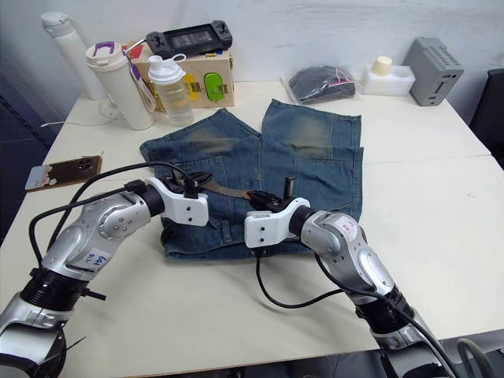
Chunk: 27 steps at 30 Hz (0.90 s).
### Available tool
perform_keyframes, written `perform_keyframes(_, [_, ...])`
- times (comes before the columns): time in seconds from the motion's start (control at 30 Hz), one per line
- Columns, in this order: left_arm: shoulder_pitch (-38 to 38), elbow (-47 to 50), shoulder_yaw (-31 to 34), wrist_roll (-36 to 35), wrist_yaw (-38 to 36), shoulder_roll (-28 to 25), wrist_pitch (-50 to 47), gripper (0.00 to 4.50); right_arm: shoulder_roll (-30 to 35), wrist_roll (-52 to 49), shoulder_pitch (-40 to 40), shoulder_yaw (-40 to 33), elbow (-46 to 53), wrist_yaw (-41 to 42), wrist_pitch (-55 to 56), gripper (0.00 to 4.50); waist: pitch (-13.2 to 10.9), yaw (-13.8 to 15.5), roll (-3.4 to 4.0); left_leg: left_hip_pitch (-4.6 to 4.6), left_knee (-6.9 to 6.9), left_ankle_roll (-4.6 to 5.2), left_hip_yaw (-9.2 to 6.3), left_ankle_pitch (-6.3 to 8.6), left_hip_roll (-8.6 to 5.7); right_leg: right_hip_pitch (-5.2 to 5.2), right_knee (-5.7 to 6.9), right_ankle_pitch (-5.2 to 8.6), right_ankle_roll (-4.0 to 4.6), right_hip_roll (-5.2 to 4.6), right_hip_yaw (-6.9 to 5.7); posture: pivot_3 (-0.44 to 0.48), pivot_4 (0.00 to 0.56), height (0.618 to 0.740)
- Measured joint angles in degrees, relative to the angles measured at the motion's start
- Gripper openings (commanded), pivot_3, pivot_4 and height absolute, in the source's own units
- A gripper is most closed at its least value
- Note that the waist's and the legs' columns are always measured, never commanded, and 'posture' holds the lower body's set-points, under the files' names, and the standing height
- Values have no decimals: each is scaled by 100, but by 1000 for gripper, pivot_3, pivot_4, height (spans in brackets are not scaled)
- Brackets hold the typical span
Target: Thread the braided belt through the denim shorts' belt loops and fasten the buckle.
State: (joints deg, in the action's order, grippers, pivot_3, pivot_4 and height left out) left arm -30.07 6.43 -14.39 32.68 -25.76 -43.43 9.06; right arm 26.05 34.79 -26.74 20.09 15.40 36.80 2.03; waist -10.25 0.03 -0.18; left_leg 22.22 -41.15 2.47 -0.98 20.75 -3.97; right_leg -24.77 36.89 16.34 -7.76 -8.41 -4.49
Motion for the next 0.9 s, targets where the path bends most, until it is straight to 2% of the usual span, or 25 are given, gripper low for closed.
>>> perform_keyframes(0.03, [37,16,58,-84,-26,19,26,1083,-43,5,-2,1,0,1,-71,0,0,-1,0,0,0,0,0,0,0,0,0,0,0,0,0,0,150,682])
perform_keyframes(0.07, [160,123,205,-378,-166,142,-95,1706,-79,10,-4,3,-2,1,-121,0,0,-4,0,0,0,0,0,0,1,-1,1,0,0,-1,0,0,150,682])
perform_keyframes(0.1, [206,164,258,-497,-223,212,-169,1891,-87,11,-5,3,-2,0,-138,0,0,-5,0,0,0,0,-1,0,0,-1,2,0,0,-2,1,0,150,682])
perform_keyframes(0.13, [294,245,324,-750,-367,300,-333,2257,-108,12,-10,3,-9,-2,-172,0,0,-6,0,0,0,0,-1,0,1,-1,2,0,0,-2,-1,0,150,682])
perform_keyframes(0.23, [610,562,698,-1751,-1055,427,-1252,3588,-97,75,-98,13,-123,-100,-140,0,0,-29,0,0,-2,0,0,0,3,-2,3,0,0,-1,0,0,150,682])
perform_keyframes(0.33, [638,827,1237,-2606,-1559,385,-2101,3588,-34,136,-170,10,-303,-259,-27,0,0,-25,0,0,-1,0,-3,0,4,-2,3,0,0,0,-2,0,150,682])
perform_keyframes(0.37, [529,902,1616,-3269,-1727,466,-2817,3588,5,177,-200,11,-412,-360,103,0,0,-24,0,0,-3,-1,-3,0,3,-2,3,0,0,-1,-1,0,150,682])
perform_keyframes(0.47, [3,825,2495,-4425,-1823,540,-4327,3588,24,219,-246,25,-568,-505,312,0,-2,-11,-4,4,-12,0,-14,0,3,5,3,0,0,0,-2,0,150,682])
perform_keyframes(0.5, [-86,822,2615,-4577,-1820,540,-4505,3588,24,219,-247,27,-580,-519,329,0,-2,-12,-4,4,-12,0,-14,0,3,5,3,0,0,0,-2,0,150,682])
perform_keyframes(0.53, [-710,772,3458,-5752,-1748,724,-5856,3588,29,222,-260,29,-699,-624,475,0,-2,-11,-4,0,-11,0,-17,0,0,10,2,0,0,-2,-2,0,150,682])
perform_keyframes(0.57, [-1077,739,4011,-6561,-1646,933,-6660,3588,19,235,-290,43,-767,-698,560,0,-2,-18,-4,1,-13,0,-24,0,-2,10,2,0,-1,-1,-1,0,150,682])
perform_keyframes(0.6, [-1197,777,4505,-7488,-1568,1070,-7462,3588,17,251,-339,63,-811,-818,664,0,-1,-33,-2,-6,-10,-2,-23,1,-3,15,3,-1,-3,-3,2,0,150,682])
perform_keyframes(0.67, [-1002,927,5046,-8785,-1397,1407,-8480,3588,18,282,-414,46,-909,-1033,784,0,3,-82,4,-18,-1,-4,-28,2,-7,17,4,-1,-3,-5,8,0,150,682])
perform_keyframes(0.77, [-226,930,5218,-10432,-440,2016,-9403,3588,25,401,-505,29,-1030,-1314,945,0,-3,-150,-5,-15,-7,-13,-47,-1,-1,21,4,0,-2,0,18,0,150,682])
perform_keyframes(0.8, [9,929,5173,-10868,-57,2128,-9422,3588,30,444,-516,26,-1045,-1389,988,0,-2,-158,-5,-16,-7,-16,-49,-1,1,21,3,0,-1,2,23,0,150,682])
perform_keyframes(0.9, [957,878,4558,-12702,1955,2307,-8667,3588,69,508,-566,-7,-1110,-1636,1186,0,-2,-148,-6,-17,-7,-24,-51,2,3,19,7,2,3,0,43,0,150,682])
